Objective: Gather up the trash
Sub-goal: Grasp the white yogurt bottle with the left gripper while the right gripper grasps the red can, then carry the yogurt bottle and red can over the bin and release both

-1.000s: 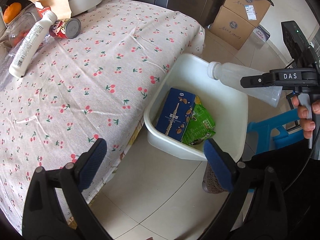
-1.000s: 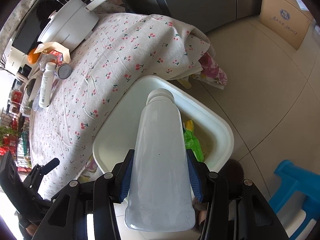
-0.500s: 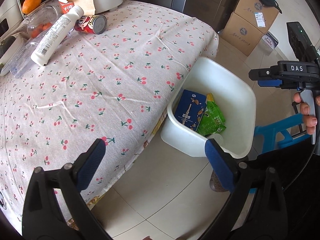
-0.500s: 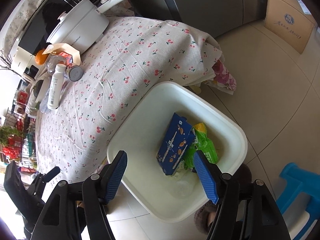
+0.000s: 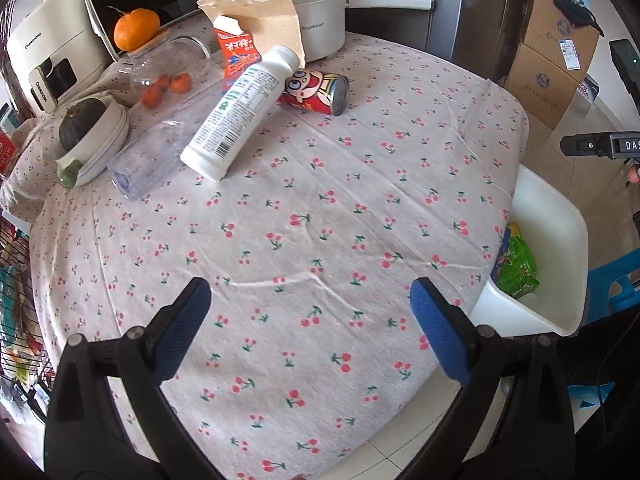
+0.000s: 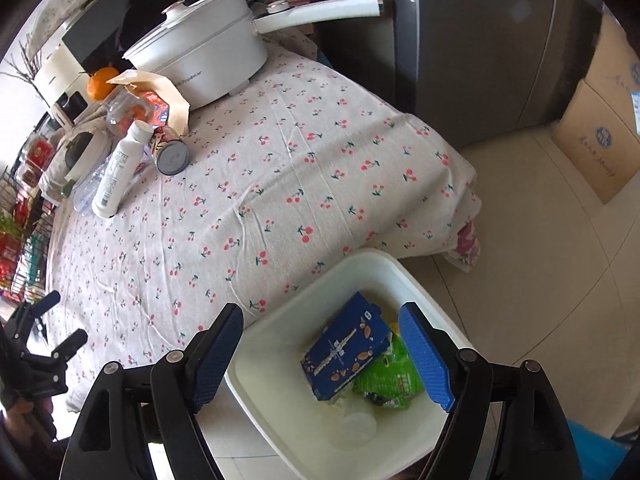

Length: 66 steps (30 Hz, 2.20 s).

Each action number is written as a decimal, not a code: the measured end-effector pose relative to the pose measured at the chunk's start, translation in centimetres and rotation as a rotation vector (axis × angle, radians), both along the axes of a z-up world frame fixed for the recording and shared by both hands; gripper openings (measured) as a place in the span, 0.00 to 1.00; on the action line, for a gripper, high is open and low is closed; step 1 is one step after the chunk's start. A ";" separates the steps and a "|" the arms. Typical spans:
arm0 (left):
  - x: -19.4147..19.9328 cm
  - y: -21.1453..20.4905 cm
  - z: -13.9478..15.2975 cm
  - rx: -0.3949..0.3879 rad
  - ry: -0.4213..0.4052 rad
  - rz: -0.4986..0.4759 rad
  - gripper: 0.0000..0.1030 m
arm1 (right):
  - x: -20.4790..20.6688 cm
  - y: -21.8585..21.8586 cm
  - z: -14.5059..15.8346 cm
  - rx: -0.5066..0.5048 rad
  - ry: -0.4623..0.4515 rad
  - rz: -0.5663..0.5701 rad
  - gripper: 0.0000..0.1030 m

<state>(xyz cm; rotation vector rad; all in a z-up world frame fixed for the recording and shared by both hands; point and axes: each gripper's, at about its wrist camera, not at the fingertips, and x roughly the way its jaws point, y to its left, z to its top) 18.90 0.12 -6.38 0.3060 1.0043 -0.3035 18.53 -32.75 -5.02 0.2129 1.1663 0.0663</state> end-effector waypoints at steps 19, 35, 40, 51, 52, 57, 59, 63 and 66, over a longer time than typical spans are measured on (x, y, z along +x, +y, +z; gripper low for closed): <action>14.7 2.7 -2.6 -0.105 -0.086 -0.187 0.81 | 15.6 12.9 -4.7 0.021 -0.179 0.341 0.80; 14.6 3.7 -4.2 -0.240 0.040 -0.130 0.52 | 20.7 17.6 -6.8 0.228 -0.193 0.359 0.55; 11.8 3.4 -3.5 -0.255 0.047 -0.068 0.49 | 19.0 16.3 -5.8 0.233 -0.172 0.329 0.54; 3.6 2.8 -2.7 -0.254 0.156 0.081 0.49 | 10.5 11.8 -1.1 0.113 -0.142 0.305 0.53; 3.0 2.7 -2.9 -0.250 0.182 0.098 0.49 | 9.5 11.6 -0.7 0.098 -0.137 0.306 0.53; -0.3 1.7 -4.5 -0.200 0.328 0.167 0.49 | 4.8 10.8 0.5 0.030 -0.083 0.317 0.53; -1.1 1.0 -4.5 -0.176 0.328 0.150 0.49 | 3.1 10.5 0.6 0.022 -0.057 0.320 0.53; -1.4 1.1 -4.7 -0.202 0.293 0.177 0.49 | 0.5 9.9 0.7 0.047 -0.052 0.315 0.53; -2.1 1.2 -4.2 -0.236 0.255 0.198 0.49 | -1.0 8.9 0.7 0.059 -0.051 0.286 0.53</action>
